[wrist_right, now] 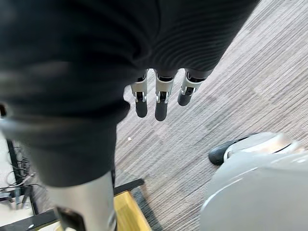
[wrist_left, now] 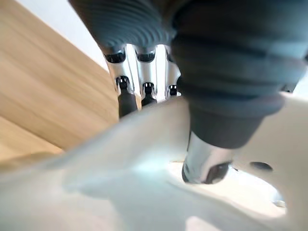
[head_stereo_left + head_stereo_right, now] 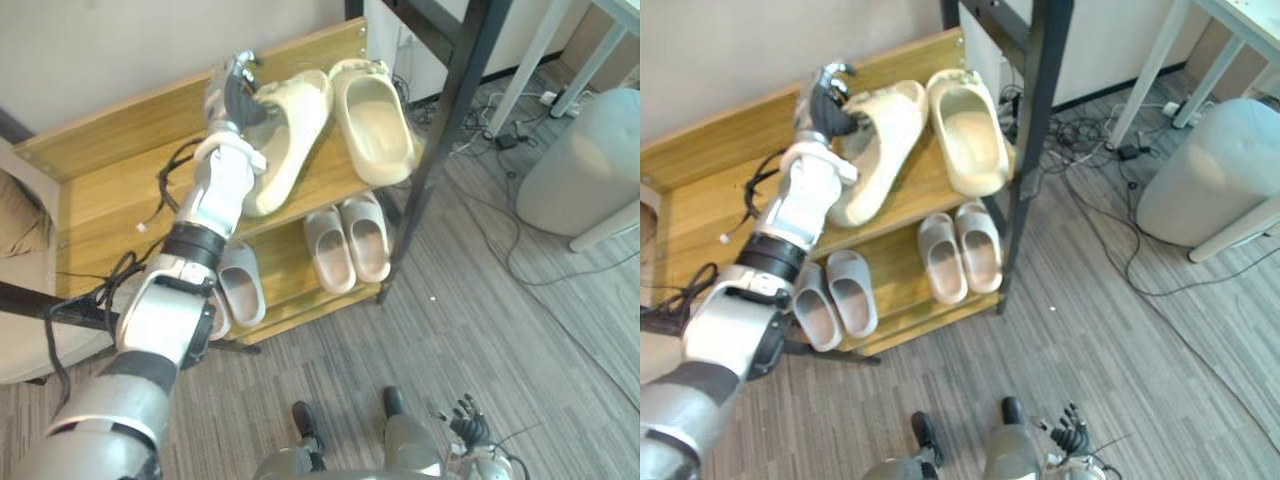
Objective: Organize the slippers on the shoe rack
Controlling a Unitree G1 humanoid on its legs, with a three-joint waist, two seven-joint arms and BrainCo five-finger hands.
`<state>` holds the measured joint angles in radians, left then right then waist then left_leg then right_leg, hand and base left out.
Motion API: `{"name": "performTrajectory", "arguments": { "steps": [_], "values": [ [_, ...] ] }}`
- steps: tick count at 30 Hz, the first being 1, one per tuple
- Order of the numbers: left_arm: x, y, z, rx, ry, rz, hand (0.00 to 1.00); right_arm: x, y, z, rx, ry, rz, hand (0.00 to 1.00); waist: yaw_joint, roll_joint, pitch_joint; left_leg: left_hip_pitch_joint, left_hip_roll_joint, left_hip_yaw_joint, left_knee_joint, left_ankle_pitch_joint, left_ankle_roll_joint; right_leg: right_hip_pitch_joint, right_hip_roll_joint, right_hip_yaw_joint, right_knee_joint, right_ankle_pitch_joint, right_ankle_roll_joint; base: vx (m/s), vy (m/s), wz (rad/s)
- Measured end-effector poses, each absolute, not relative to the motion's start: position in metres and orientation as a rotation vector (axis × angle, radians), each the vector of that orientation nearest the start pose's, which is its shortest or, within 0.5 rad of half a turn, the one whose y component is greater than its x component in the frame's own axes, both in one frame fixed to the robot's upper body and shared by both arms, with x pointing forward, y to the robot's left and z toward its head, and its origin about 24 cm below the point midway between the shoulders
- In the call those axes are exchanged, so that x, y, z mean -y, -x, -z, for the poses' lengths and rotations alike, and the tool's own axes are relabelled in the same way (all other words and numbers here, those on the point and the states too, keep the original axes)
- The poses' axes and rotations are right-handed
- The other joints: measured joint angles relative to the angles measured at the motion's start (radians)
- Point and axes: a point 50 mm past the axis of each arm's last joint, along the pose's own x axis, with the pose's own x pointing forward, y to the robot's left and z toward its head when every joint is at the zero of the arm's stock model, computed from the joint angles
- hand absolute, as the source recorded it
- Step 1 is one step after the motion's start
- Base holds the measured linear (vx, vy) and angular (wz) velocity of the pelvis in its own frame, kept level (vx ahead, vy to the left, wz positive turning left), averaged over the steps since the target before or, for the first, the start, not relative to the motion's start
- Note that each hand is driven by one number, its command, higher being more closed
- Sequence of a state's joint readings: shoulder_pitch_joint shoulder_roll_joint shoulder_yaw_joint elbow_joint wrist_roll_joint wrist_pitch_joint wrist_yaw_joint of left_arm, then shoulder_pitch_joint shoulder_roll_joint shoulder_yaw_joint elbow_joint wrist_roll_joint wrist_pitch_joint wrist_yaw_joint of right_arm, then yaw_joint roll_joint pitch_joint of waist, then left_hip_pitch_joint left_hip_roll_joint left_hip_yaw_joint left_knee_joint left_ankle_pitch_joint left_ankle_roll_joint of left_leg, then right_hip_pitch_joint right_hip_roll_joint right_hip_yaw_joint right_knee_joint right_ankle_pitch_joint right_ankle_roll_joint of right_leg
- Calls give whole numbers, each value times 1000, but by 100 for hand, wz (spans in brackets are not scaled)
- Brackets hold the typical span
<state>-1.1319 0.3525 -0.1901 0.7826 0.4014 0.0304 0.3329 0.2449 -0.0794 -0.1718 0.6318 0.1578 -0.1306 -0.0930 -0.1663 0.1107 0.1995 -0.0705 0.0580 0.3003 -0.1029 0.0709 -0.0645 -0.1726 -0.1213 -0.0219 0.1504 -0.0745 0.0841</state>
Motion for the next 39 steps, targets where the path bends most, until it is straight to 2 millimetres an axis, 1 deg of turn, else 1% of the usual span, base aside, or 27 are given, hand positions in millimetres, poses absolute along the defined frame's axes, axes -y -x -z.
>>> {"name": "performTrajectory", "arguments": {
  "steps": [2,9,13,22,26,28,32,34,37,39],
  "values": [
    [-148,-410,-258,467,-811,-289,0,226,-116,116,-708,-66,419,0,5,0,0,0,0,-1,0,0,0,0,0,-1,1,0,0,0,0,0],
    [-134,-410,-254,470,-780,-266,0,224,-118,114,-695,-58,405,0,5,-1,0,2,-1,-12,0,6,7,11,-3,-14,1,0,0,4,-5,5],
    [-132,-411,-250,453,-779,-260,0,225,-116,117,-710,-56,405,0,2,-2,-1,4,-3,-35,0,12,11,23,-4,-29,0,0,0,-4,-7,13],
    [-133,-411,-248,446,-774,-260,0,226,-114,124,-756,-48,404,0,1,-8,-4,5,-5,-62,0,24,14,45,-7,-54,-18,11,0,-10,4,9],
    [-133,-411,-234,408,-743,-246,0,227,-113,127,-781,-44,403,0,-3,-9,-6,20,-9,-69,0,26,13,84,-6,-73,-55,28,0,4,13,7],
    [-131,-410,-227,392,-711,-237,0,227,-114,129,-796,-37,395,0,-6,-9,-6,23,-9,-89,0,29,12,108,-5,-89,-82,39,-1,-6,17,19],
    [-131,-406,-217,390,-654,-220,0,227,-115,130,-807,-27,384,0,-6,-9,-6,25,-9,-110,0,33,11,129,-5,-116,-95,42,-1,-12,9,20],
    [-133,-404,-211,378,-624,-220,0,227,-116,131,-813,-23,380,0,-5,-9,-6,27,-8,-123,-1,36,10,140,-5,-134,-108,45,-2,-18,6,18],
    [-139,-399,-201,365,-528,-220,0,226,-118,132,-826,-12,366,0,-2,-9,-6,33,-10,-139,-1,36,10,165,-5,-150,-124,48,-1,3,7,14],
    [-137,-396,-194,352,-466,-206,0,226,-119,132,-830,2,355,0,-2,-9,-6,36,-12,-153,-1,36,10,177,-5,-166,-133,48,-1,11,5,21]
  ]
}}
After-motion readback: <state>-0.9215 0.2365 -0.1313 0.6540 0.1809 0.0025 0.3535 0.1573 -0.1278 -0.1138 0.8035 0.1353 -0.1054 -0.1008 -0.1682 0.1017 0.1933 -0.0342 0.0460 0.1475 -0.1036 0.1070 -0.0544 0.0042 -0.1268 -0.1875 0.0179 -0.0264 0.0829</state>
